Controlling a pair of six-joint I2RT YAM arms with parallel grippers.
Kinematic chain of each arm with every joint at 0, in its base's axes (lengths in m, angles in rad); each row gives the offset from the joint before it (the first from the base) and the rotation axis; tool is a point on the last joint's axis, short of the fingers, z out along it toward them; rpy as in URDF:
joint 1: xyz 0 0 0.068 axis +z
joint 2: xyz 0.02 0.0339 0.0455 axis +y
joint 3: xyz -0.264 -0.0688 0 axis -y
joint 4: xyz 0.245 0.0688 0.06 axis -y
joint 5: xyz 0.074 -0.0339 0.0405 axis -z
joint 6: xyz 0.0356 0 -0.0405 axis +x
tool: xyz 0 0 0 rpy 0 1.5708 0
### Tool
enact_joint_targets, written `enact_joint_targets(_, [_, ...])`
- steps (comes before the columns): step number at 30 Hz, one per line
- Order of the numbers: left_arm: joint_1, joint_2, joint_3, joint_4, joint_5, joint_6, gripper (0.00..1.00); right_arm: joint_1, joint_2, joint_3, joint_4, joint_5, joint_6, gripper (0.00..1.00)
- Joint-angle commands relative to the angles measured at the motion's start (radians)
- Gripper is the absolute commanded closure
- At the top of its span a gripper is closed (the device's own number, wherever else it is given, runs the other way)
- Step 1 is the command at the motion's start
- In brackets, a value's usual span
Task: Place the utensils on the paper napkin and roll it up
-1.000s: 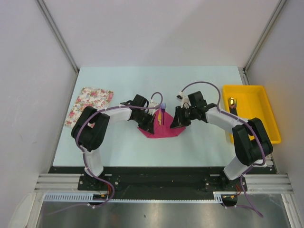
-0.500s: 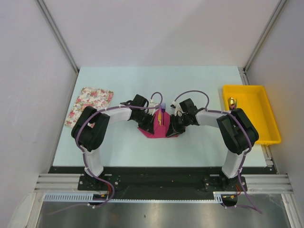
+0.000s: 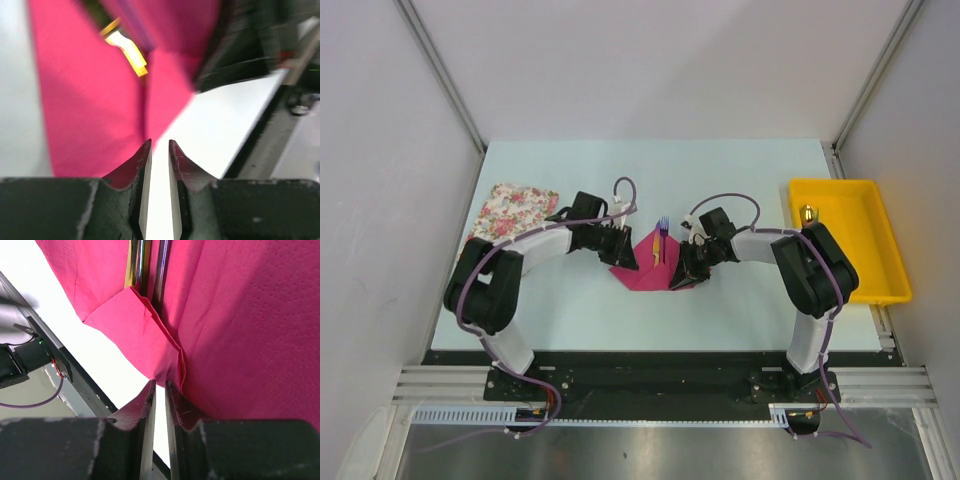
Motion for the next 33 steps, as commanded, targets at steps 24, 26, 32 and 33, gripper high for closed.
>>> enact_joint_targets(24, [-0.034, 0.222, 0.002, 0.117, 0.061, -0.144, 0.92, -0.018, 0.015, 0.026, -0.032, 0.125, -0.076, 0.82])
enact_joint_targets(26, [-0.032, 0.228, 0.000, 0.108, 0.041, -0.146, 0.95, -0.015, 0.007, 0.036, -0.051, 0.144, -0.090, 0.83])
enact_joint_targets(32, [-0.025, 0.230, -0.009, 0.108, 0.033, -0.158, 0.99, -0.010, -0.039, 0.043, -0.122, 0.192, -0.168, 0.83])
enact_joint_targets(33, [-0.025, 0.230, -0.009, 0.107, 0.030, -0.158, 0.99, -0.010, -0.047, 0.040, -0.130, 0.198, -0.177, 0.83])
